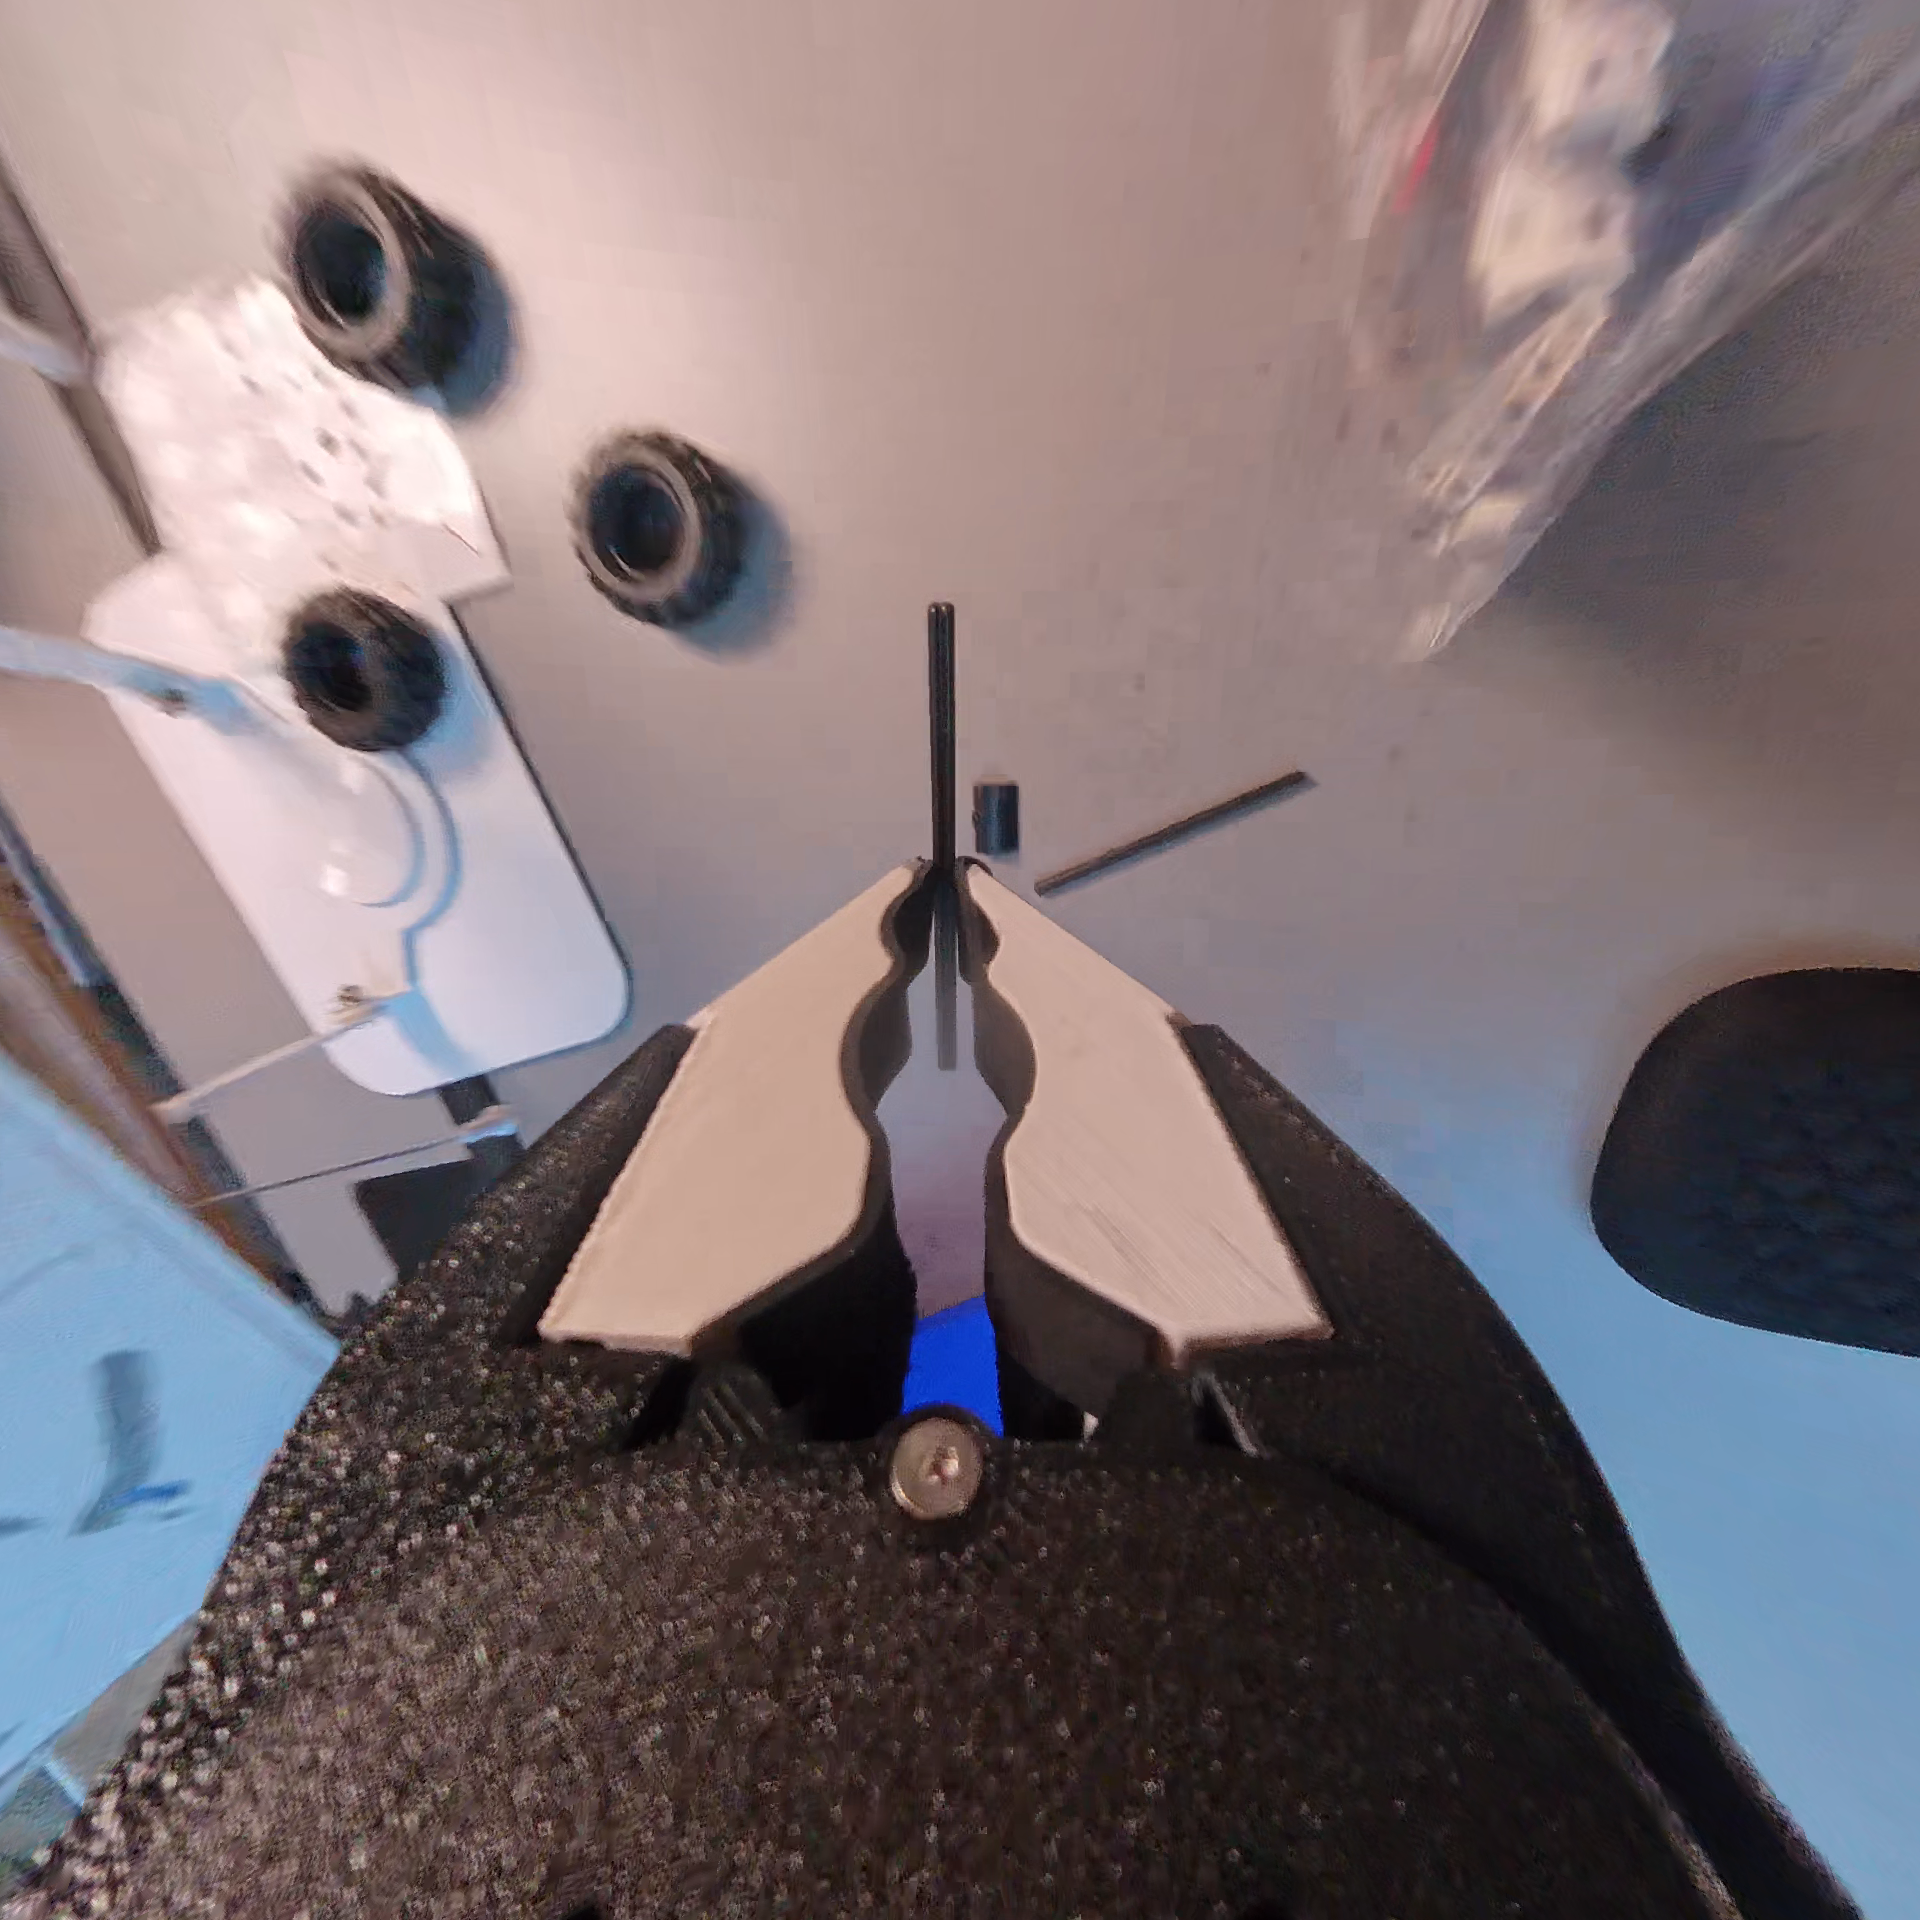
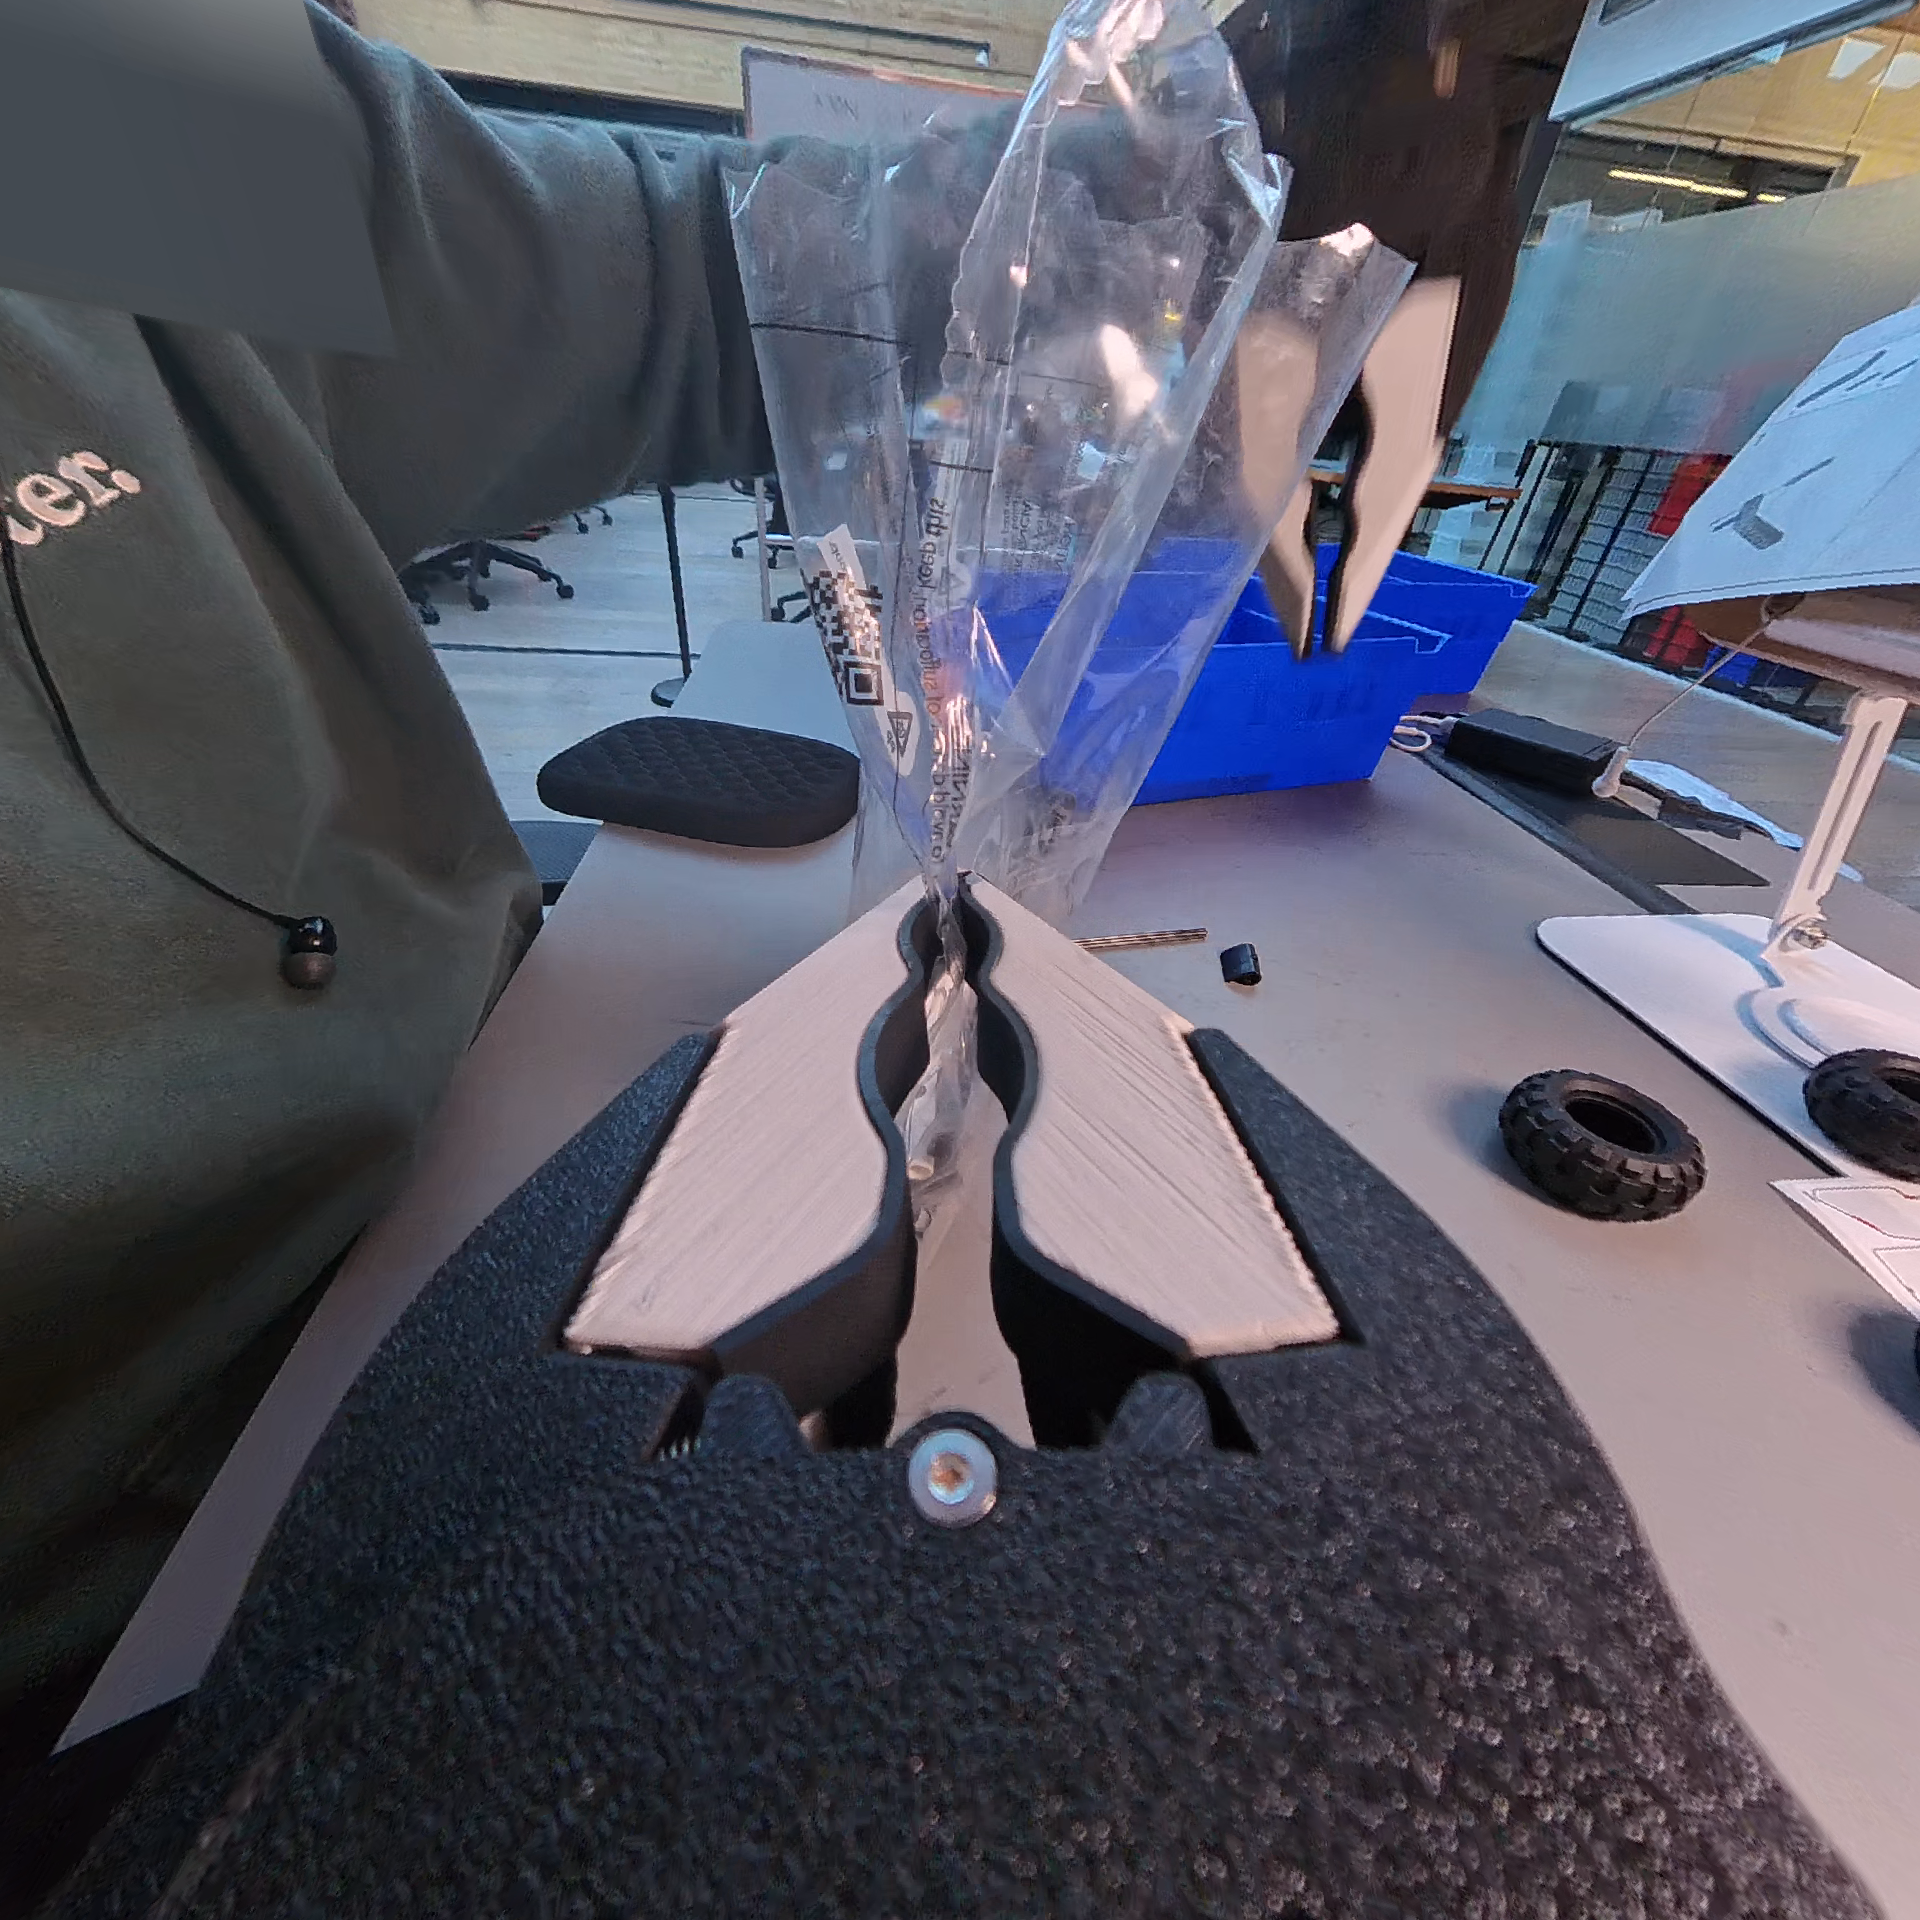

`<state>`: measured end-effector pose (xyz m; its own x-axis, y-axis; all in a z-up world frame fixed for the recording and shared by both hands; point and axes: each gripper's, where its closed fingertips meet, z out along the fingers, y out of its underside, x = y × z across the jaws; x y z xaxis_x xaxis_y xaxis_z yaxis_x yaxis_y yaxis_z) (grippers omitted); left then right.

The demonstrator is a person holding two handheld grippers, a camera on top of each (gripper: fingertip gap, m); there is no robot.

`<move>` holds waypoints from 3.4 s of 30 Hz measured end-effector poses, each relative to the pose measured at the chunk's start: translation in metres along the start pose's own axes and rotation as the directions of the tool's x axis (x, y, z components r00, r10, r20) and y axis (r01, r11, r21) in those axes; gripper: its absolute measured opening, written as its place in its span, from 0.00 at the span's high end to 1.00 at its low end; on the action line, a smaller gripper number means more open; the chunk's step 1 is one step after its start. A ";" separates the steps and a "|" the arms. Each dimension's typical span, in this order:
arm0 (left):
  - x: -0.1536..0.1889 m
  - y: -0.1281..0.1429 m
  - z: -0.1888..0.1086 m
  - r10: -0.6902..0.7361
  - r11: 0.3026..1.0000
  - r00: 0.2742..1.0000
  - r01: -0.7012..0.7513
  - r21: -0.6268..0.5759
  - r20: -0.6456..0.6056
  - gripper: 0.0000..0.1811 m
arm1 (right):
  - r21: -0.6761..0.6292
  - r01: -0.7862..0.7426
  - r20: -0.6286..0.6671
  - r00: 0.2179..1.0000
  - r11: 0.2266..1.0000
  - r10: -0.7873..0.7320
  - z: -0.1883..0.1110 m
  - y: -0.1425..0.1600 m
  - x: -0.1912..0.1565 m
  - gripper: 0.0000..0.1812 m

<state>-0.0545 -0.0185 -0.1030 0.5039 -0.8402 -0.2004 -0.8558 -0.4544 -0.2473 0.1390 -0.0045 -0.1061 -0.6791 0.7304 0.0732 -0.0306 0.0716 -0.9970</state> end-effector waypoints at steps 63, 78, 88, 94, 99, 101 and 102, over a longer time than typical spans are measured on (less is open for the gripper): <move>0.025 -0.085 -0.126 -0.039 0.956 0.989 -0.006 0.293 0.146 0.98 | 0.014 0.001 0.026 1.000 1.000 -0.001 0.001 -0.003 -0.006 1.00; 0.087 -0.162 -0.072 0.213 0.974 0.964 -0.198 0.107 -0.160 0.98 | 0.004 0.048 0.025 0.999 0.999 -0.048 0.005 -0.003 -0.013 1.00; 0.019 -0.110 -0.095 -0.043 0.966 0.999 0.042 0.256 0.002 0.93 | -0.007 0.075 0.027 0.997 0.997 -0.075 0.002 -0.003 -0.016 1.00; 0.004 0.002 0.016 -0.308 0.939 0.951 0.308 0.155 -0.027 0.87 | -0.001 0.067 0.043 0.997 0.998 -0.067 0.000 -0.002 -0.018 1.00; 0.020 0.036 0.106 -0.286 0.958 0.957 0.286 -0.001 -0.046 0.83 | 0.010 0.033 0.037 0.999 0.999 -0.034 0.000 -0.001 -0.013 1.00; 0.022 0.044 0.122 -0.270 0.962 0.961 0.266 -0.059 -0.059 0.84 | 0.012 0.027 0.032 0.999 1.000 -0.027 -0.001 -0.001 -0.012 1.00; 0.022 0.048 0.127 -0.261 0.963 0.963 0.256 -0.083 -0.060 0.85 | 0.012 0.024 0.029 0.999 1.000 -0.024 -0.001 -0.001 -0.011 1.00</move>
<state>-0.0696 -0.0209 -0.2393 0.7023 -0.7082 -0.0719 -0.7047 -0.6775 -0.2106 0.1474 -0.0122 -0.1061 -0.6995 0.7081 0.0964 -0.0558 0.0804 -0.9952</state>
